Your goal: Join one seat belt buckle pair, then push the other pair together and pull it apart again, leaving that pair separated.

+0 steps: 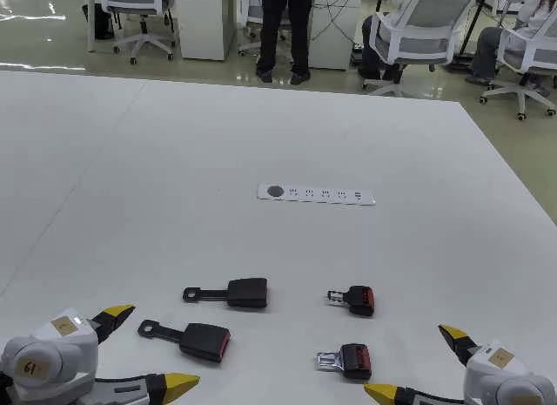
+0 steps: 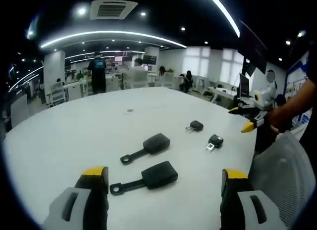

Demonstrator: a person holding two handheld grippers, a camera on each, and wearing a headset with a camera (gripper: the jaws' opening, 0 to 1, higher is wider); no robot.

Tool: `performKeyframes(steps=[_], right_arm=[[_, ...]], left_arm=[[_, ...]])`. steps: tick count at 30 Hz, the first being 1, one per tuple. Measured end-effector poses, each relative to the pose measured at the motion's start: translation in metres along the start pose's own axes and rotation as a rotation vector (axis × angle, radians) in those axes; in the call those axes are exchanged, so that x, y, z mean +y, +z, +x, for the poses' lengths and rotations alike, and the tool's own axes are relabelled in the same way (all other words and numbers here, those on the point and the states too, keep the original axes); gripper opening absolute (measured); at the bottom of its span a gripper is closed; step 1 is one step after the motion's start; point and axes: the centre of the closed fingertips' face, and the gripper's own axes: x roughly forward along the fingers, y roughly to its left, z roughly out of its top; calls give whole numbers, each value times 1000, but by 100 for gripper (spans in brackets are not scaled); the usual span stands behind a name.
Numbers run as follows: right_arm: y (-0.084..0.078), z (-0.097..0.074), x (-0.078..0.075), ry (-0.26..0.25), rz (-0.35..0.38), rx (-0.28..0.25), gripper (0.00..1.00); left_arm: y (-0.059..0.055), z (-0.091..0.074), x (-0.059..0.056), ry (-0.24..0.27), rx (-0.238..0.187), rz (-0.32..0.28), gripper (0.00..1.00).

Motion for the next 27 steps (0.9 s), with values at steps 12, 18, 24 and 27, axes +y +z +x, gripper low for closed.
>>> performKeyframes(steps=[12, 18, 24, 27], right_arm=[[2, -2, 2, 6, -1, 1, 100], [6, -3, 5, 9, -4, 0, 100], [5, -1, 4, 10, -1, -3, 100], [6, -2, 4, 10, -1, -2, 100]], left_arm=[[-4, -2, 2, 2, 7, 1, 97], [-4, -3, 1, 3, 11, 0, 97], [-2, -2, 0, 4, 8, -1, 97], [-2, -2, 1, 5, 4, -3, 97]])
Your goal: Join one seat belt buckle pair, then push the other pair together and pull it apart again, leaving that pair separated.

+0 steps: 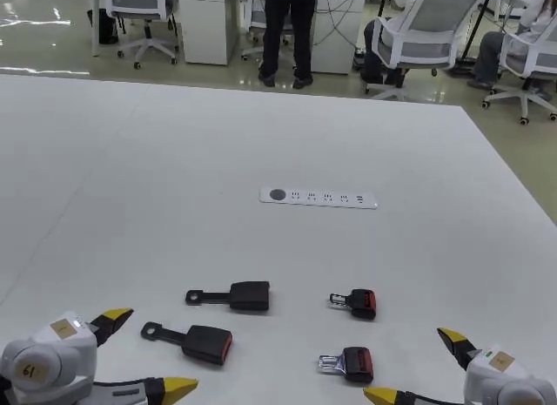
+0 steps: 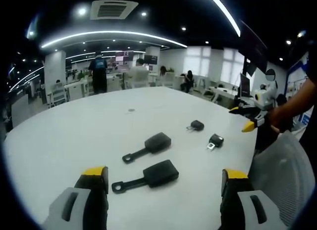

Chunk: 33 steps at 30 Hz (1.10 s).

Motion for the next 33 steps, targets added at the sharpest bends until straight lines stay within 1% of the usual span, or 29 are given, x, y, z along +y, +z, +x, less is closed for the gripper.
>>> performKeyframes(steps=[4, 12, 20, 24, 28, 31, 33], right_arm=[[0, 0, -1, -2, 0, -1, 100], [-3, 0, -2, -3, 3, 4, 100], [-3, 1, -4, -9, 9, -3, 100], [-3, 0, -5, -13, 10, -6, 100], [0, -2, -6, -22, 15, -13, 100], [4, -6, -6, -25, 16, -29, 100], [3, -8, -7, -29, 19, -33, 100]], left_arm=[[-1, 1, 0, 1, 8, -10, 97], [-2, 0, -3, 1, 4, -11, 97], [-1, -1, -2, 3, -1, -12, 97], [-2, -1, 1, 5, -3, -14, 97], [-2, -1, 1, 7, -6, -13, 97], [-4, -4, 2, 10, -8, -17, 97], [-3, -5, 1, 11, -8, -16, 97]])
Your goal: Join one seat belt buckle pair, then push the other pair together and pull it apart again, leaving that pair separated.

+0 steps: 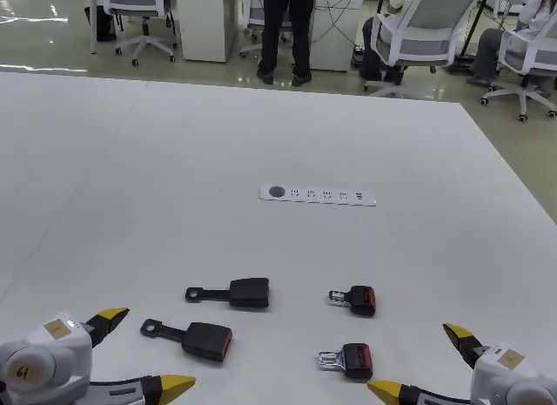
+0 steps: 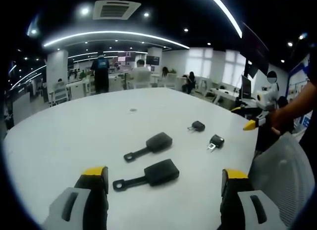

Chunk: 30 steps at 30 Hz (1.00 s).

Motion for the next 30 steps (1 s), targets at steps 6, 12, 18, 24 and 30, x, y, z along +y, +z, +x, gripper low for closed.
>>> performKeyframes(steps=[6, 12, 18, 24, 30], right_arm=[[-6, -2, -1, -13, 13, 3, 100], [-4, -8, 2, -20, 29, -10, 100], [-2, -13, 1, -27, 25, -21, 100], [-6, -13, 5, -21, 30, -15, 100], [-4, -12, 10, -10, 23, -14, 100]], left_arm=[[1, -2, -1, 5, -6, -7, 97], [1, -7, -4, 9, -9, -7, 97], [-1, -15, 1, 20, -15, -8, 97], [-1, -16, -3, 19, -16, -9, 97], [-2, -17, -4, 14, -13, -3, 97]])
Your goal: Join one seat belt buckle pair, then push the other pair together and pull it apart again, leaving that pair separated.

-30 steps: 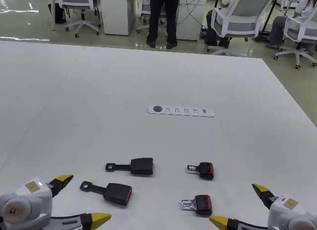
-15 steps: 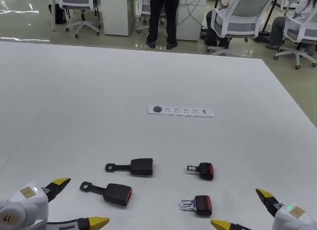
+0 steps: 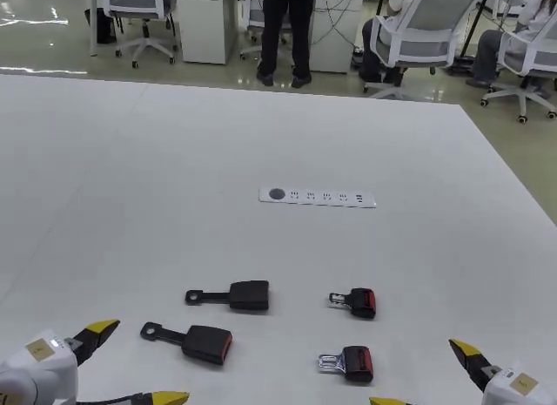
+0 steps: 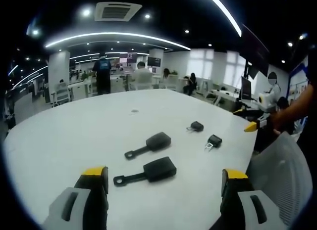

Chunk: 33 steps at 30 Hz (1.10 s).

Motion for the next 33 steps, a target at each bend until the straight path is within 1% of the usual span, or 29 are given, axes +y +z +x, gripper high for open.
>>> performKeyframes(steps=[6, 10, 12, 16, 17, 20, 25, 28, 30, 33], right_arm=[[1, 1, 2, -2, -1, -3, 100], [0, 5, 6, 5, -1, 1, 100], [0, 7, 7, 12, 0, 4, 100], [-1, 13, 10, 28, -14, 19, 100], [-1, 15, 10, 26, -26, 28, 100], [1, 20, 10, 34, -14, 21, 100], [1, 29, 10, 45, -24, 31, 100], [0, 34, 11, 54, -25, 37, 99], [-2, 36, 12, 61, -29, 45, 99], [-5, 40, 12, 67, -32, 56, 99]], left_arm=[[-4, -1, -1, 0, -2, -9, 97], [-3, -1, -3, -3, -1, -11, 97], [-5, 1, -1, -6, 0, -9, 97], [-6, 4, -1, -18, 8, -2, 97], [-6, 5, 0, -21, 9, -1, 97], [-8, 10, 2, -27, 15, 3, 97], [-5, 18, 0, -39, 19, 10, 97], [-6, 22, 3, -49, 25, 15, 97], [-6, 27, -1, -56, 31, 19, 97], [-8, 31, 2, -65, 44, 27, 97]])
